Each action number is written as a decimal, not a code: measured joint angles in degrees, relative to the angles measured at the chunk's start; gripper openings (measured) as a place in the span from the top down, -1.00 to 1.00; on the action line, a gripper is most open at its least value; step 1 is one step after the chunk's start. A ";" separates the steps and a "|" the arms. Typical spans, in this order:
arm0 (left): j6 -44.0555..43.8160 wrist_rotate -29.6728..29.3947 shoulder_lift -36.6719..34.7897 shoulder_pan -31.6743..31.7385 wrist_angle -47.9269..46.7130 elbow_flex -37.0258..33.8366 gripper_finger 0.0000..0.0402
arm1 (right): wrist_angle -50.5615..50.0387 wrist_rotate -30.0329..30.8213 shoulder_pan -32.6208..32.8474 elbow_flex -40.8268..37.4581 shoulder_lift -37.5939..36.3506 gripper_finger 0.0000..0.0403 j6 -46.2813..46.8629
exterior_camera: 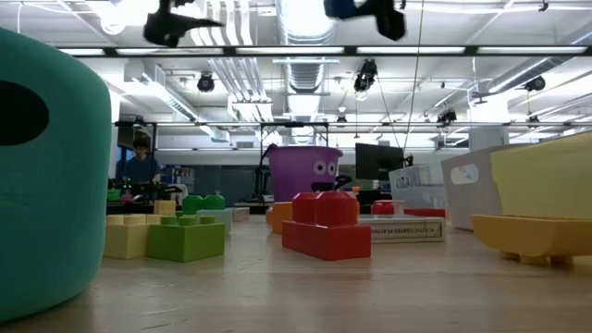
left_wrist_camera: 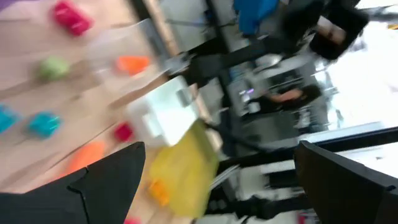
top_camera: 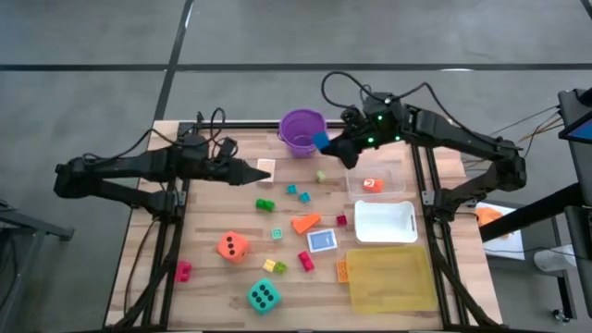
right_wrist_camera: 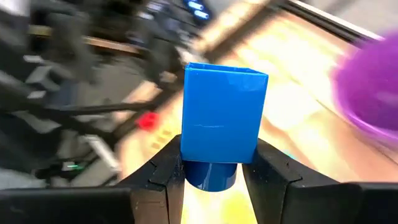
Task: Pick & Place Toys
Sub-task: Put the dark blue game piece into the transparent bin
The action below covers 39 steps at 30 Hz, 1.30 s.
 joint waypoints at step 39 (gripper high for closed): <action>4.61 1.06 -3.62 0.59 -26.69 -0.12 -0.99 | -13.08 12.04 -7.09 -25.52 13.08 0.39 2.91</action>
